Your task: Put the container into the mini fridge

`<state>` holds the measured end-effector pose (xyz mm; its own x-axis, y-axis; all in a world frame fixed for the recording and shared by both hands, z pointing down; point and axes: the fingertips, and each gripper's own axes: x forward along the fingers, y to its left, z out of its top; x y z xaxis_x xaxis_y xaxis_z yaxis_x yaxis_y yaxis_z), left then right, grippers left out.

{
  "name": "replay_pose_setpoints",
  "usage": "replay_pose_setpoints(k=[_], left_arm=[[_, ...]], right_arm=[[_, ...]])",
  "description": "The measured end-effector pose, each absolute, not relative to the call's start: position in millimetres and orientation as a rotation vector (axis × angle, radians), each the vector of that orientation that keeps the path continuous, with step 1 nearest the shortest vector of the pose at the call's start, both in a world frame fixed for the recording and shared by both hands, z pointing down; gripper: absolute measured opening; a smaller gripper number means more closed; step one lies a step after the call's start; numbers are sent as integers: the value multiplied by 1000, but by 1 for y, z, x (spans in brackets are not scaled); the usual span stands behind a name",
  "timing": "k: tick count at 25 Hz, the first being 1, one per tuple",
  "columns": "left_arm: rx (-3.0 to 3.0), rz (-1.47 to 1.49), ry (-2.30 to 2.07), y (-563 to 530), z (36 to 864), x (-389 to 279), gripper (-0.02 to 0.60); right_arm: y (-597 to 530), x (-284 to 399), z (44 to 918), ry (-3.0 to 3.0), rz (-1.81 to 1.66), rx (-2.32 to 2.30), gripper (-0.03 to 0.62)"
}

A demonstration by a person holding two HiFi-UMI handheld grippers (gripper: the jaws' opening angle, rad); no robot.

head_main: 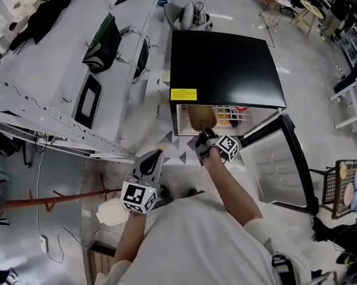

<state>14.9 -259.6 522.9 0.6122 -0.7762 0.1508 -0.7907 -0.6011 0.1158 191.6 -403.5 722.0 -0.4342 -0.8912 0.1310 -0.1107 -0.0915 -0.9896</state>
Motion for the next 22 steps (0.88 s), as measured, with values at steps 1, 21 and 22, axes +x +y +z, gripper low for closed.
replay_pose_setpoints(k=[1, 21, 22], left_arm=[[2662, 128, -1309, -260, 523, 13, 5], [2648, 174, -1279, -264, 532, -2, 5], [2650, 174, -1275, -264, 532, -2, 5]], right_arm=[[-405, 190, 725, 1550, -1591, -1113, 224], [-423, 175, 719, 1594, -1565, -1128, 373], [-419, 175, 720, 1609, -1566, -1144, 377]])
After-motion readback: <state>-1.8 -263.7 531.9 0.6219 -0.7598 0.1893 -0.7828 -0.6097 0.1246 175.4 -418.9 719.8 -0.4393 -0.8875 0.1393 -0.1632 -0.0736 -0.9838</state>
